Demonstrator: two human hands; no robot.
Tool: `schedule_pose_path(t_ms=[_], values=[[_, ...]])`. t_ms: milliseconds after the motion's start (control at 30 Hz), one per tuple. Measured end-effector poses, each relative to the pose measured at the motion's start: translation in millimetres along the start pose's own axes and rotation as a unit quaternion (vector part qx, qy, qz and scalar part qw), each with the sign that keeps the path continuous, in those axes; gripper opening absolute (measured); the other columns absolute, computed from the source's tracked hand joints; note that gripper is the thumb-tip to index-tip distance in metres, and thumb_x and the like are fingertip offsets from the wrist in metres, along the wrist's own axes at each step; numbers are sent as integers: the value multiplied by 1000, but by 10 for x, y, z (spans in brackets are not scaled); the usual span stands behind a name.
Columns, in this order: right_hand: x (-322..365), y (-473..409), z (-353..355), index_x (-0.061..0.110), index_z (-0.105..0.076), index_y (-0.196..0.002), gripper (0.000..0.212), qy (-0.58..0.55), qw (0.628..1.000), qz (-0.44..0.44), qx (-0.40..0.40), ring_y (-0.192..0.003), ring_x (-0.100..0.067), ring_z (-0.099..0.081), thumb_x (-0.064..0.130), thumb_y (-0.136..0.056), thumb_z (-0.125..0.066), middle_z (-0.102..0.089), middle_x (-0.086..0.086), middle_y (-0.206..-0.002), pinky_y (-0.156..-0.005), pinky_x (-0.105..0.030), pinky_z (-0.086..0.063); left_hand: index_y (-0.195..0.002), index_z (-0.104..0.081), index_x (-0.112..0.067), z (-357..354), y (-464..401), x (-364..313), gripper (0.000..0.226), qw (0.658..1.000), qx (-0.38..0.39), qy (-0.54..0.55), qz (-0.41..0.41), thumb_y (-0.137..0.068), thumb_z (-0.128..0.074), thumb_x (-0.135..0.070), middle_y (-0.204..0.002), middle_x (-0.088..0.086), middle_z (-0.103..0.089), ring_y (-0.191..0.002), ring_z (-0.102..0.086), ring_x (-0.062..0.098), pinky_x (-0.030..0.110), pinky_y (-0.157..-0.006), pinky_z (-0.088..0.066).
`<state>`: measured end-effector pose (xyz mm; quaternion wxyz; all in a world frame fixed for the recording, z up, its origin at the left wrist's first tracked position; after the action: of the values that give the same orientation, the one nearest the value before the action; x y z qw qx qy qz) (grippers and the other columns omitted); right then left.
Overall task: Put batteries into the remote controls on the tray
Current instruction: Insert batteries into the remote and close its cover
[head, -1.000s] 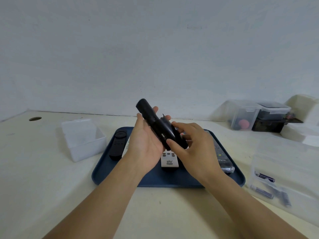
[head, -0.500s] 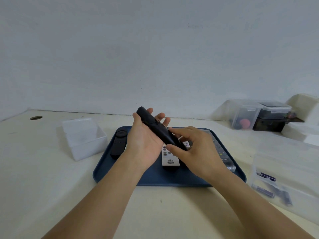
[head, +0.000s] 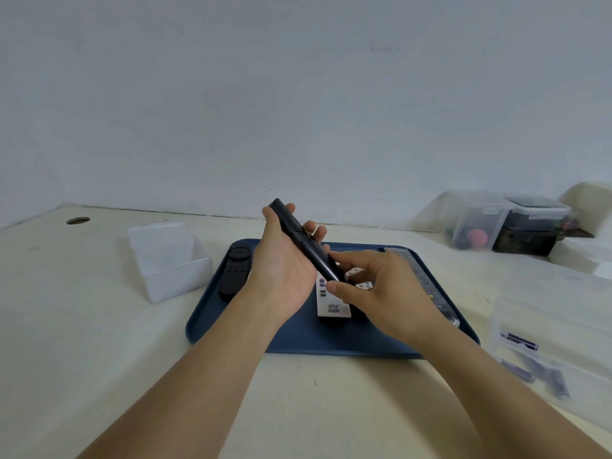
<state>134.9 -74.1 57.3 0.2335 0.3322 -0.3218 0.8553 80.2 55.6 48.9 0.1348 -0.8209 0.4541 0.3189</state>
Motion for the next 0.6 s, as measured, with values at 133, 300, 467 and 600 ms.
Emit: schedule_pose_path(t_ms=[133, 300, 467, 600], values=[[-85, -14, -46, 30, -67, -129, 47, -58, 998, -22, 26, -87, -17, -68, 20, -85, -79, -72, 11, -102, -68, -37, -63, -116, -60, -25, -14, 22, 46, 41, 1000, 0, -2, 12, -101, -40, -58, -78, 4, -61, -93, -64, 24, 39, -82, -51], [-100, -17, -56, 26, -66, -131, 46, -50, 998, -20, 45, -87, -18, -69, 20, -87, -77, -73, 3, -109, -64, -34, -62, -113, -60, -24, -22, 52, 81, 41, 999, 9, -10, 30, -101, -40, -58, -76, 5, -61, -94, -64, 25, 41, -78, -52], [-96, -22, -69, 30, -66, -131, 46, -28, 998, -15, 45, -85, -19, -70, 25, -87, -77, -72, 0, -107, -67, -33, -61, -109, -61, -23, 2, 70, 99, 40, 999, -6, -8, 40, -100, -43, -58, -73, 5, -56, -88, -62, 24, 39, -87, -50], [-35, -18, -86, 45, -68, -117, 37, -36, 998, 5, 57, -82, -21, -67, 23, -88, -76, -72, -3, -101, -71, -34, -60, -106, -61, -22, 0, 87, 129, 39, 999, -10, 7, 52, -100, -44, -57, -72, 5, -54, -78, -60, 21, 37, -82, -51]])
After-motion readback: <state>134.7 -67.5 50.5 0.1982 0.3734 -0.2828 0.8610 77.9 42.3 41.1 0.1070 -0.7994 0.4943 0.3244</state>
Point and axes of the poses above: each hand's wrist, its own y-axis away from the middle knuckle, its own z-axis out of the back of the hand, x = y × z, the point moved 9 cm from there along -y, towards the middle knuckle
